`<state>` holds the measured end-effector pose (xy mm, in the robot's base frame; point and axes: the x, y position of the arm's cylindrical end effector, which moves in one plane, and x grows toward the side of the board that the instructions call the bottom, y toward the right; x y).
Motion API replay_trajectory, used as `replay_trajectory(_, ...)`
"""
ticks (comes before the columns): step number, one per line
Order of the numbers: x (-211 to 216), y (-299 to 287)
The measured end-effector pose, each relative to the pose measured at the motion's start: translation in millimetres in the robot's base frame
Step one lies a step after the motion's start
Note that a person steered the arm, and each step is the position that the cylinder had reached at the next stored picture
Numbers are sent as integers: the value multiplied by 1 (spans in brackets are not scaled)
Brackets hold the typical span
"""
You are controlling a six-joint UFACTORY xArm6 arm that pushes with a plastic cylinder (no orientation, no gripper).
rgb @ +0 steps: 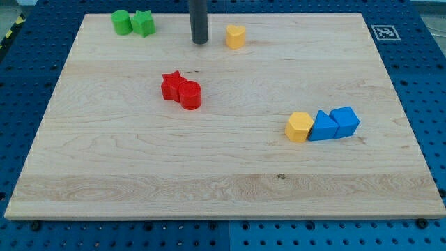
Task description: Move the yellow heart to the top diagonally left to the yellow heart
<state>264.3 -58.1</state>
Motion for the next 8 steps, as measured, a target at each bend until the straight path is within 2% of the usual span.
replay_trajectory(1,-22,-7)
replay_trajectory(2,-31,15)
replay_trajectory(3,-31,37)
replay_trajectory(6,-6,42)
replay_trajectory(8,-15,68)
